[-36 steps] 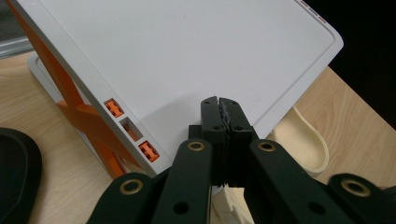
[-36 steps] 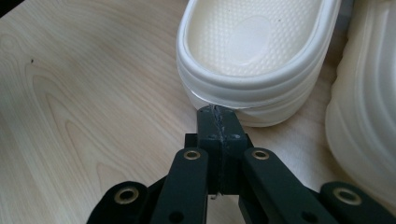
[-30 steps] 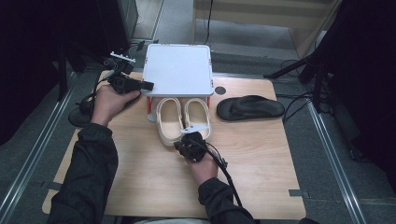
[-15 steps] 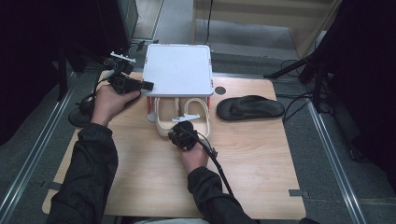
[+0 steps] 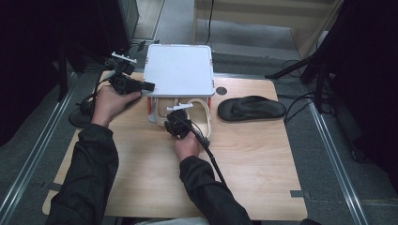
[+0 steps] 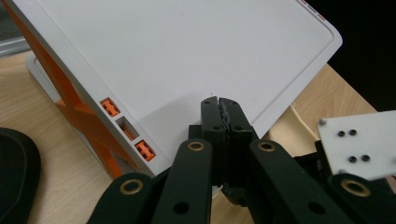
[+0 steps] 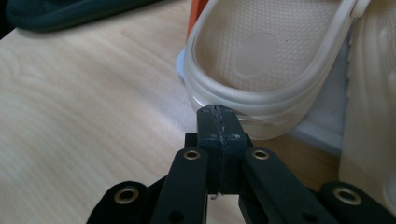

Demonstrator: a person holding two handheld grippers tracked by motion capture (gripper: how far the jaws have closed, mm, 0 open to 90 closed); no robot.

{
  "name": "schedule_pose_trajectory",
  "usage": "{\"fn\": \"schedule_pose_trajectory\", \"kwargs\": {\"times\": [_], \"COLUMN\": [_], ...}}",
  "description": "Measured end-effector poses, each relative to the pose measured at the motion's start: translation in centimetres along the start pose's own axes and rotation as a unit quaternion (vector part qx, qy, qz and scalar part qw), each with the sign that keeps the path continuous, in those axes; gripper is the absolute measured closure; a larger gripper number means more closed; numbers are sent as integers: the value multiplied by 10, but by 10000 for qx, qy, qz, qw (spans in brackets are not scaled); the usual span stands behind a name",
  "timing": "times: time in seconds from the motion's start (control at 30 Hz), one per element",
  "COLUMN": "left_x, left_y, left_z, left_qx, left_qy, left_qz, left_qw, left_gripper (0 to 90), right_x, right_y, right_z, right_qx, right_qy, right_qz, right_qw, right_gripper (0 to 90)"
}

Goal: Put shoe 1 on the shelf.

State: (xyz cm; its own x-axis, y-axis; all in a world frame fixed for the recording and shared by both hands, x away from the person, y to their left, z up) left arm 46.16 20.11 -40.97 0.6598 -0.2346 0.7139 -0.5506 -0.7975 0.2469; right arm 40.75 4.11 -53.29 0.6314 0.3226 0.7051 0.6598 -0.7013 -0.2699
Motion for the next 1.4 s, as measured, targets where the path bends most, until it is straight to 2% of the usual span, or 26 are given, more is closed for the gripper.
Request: {"fn": "schedule_pose_trajectory", "kwargs": {"times": [0.17,0.3,0.4,0.53,0.57,0.77,0.83,0.87,1.2,1.23,1.33,1.4], "left_x": [0,0,0,0,0,0,0,0,0,0,0,0], "left_y": [0,0,-1,0,0,0,0,-1,0,0,0,0], "left_z": [0,0,0,0,0,0,0,0,0,0,0,0], "left_qx": [7,-1,-14,13,6,-5,-6,-8,-9,-3,-11,-18], "left_qy": [-12,-2,4,-9,-3,0,-6,3,5,3,0,10], "left_qz": [11,-2,-14,9,-6,-9,-2,-20,-28,-26,-14,-28], "left_qw": [10000,10000,10000,10000,10000,10000,10000,10000,10000,10000,10000,10000], "left_gripper": [900,900,900,900,900,900,900,900,899,899,899,899], "right_x": [6,7,8,4,1,-10,-11,-16,-36,-40,-42,-46], "right_y": [3,6,4,-3,-7,-13,-14,-16,-8,-6,-5,-4], "right_z": [5,7,2,-12,-17,-33,-35,-42,-70,-77,-82,-91], "right_qx": [-83,-5,63,324,388,552,614,679,723,789,820,931], "right_qy": [8,59,63,110,101,32,23,27,28,38,55,38], "right_qz": [85,49,53,55,-12,-234,-234,-263,-295,-215,-226,-152], "right_qw": [9999,10000,9999,9994,9992,9982,9978,9973,9969,9966,9964,9955], "right_gripper": [900,900,900,900,900,900,900,900,900,900,900,900]}}
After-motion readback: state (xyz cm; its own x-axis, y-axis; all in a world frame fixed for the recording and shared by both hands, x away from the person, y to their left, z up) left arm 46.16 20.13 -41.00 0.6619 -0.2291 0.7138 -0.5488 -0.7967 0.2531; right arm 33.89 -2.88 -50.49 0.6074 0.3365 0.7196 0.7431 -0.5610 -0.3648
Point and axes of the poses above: each handheld gripper's, and its own axes: z roughly forward along the jaws, x roughly out of its top, y roughly to its right, the point moved 4 cm from there along z, roughly forward along the jaws, and after that the axes turned 7 degrees about x, right-handed, at the moved point
